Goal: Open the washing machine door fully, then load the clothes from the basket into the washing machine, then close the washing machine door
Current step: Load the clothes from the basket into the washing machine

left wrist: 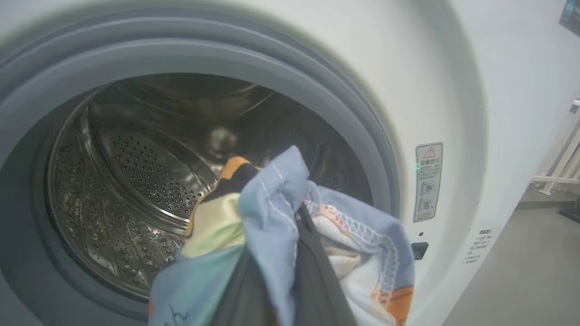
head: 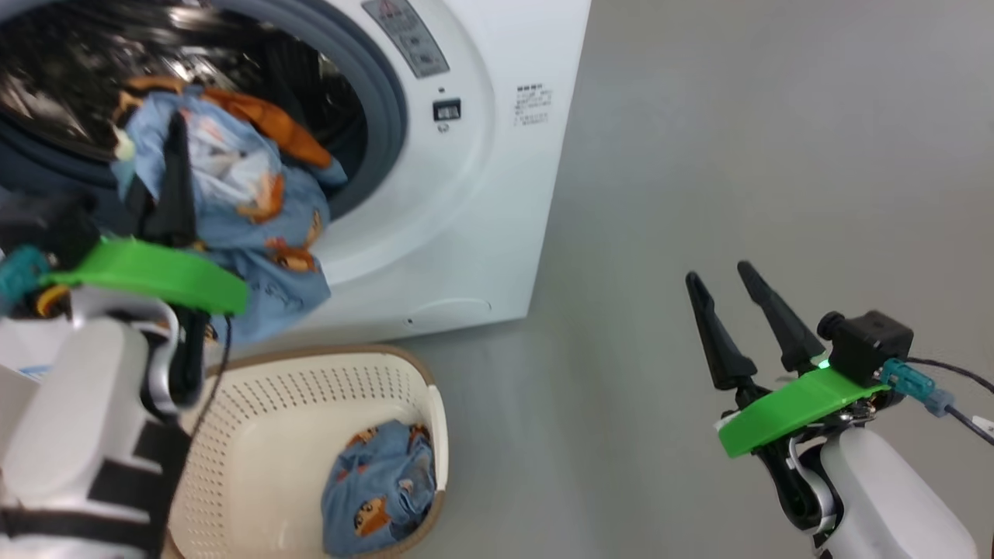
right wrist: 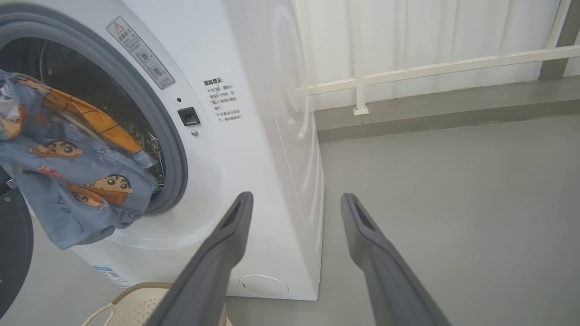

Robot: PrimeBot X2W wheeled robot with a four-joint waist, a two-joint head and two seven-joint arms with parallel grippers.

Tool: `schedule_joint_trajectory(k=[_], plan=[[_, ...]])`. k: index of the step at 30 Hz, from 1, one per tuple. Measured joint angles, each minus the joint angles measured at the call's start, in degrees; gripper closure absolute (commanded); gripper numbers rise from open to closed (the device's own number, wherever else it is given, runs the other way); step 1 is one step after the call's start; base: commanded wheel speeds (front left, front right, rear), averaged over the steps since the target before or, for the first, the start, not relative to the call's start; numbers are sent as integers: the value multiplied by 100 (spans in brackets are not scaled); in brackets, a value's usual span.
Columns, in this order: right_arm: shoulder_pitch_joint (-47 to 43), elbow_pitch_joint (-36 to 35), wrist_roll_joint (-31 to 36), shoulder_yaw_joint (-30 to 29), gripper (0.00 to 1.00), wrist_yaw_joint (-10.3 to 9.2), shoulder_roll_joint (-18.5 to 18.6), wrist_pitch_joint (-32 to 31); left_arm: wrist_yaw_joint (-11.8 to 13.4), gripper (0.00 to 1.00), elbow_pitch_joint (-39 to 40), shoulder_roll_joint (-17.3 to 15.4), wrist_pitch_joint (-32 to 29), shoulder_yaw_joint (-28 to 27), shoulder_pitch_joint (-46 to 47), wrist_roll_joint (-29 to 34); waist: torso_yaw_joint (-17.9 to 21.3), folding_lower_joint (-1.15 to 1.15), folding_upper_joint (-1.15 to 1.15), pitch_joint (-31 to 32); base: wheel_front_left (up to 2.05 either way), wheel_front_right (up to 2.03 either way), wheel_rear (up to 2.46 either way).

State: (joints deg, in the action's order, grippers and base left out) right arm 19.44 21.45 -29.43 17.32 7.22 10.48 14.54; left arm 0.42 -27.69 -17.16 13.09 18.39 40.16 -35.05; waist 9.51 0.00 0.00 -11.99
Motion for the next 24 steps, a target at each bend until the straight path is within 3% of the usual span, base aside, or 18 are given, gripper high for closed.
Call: schedule_joint_trajectory(k=[12, 20, 24], plan=[[444, -279, 64, -43, 0, 0, -293, 0, -501, 100, -2220, -56, 56, -57, 1950, 41, 365, 0, 0, -1169, 0, 0, 0], [633, -386, 69, 63, 0, 0, -502, 0, -592, 100, -3008, -349, 112, -86, 3022, 258, 691, 0, 0, -1875, 0, 0, 0], [648, -417, 69, 71, 0, 0, -552, 0, -461, 100, -2902, -501, 141, -210, 3454, 427, 883, 0, 0, -2154, 0, 0, 0]])
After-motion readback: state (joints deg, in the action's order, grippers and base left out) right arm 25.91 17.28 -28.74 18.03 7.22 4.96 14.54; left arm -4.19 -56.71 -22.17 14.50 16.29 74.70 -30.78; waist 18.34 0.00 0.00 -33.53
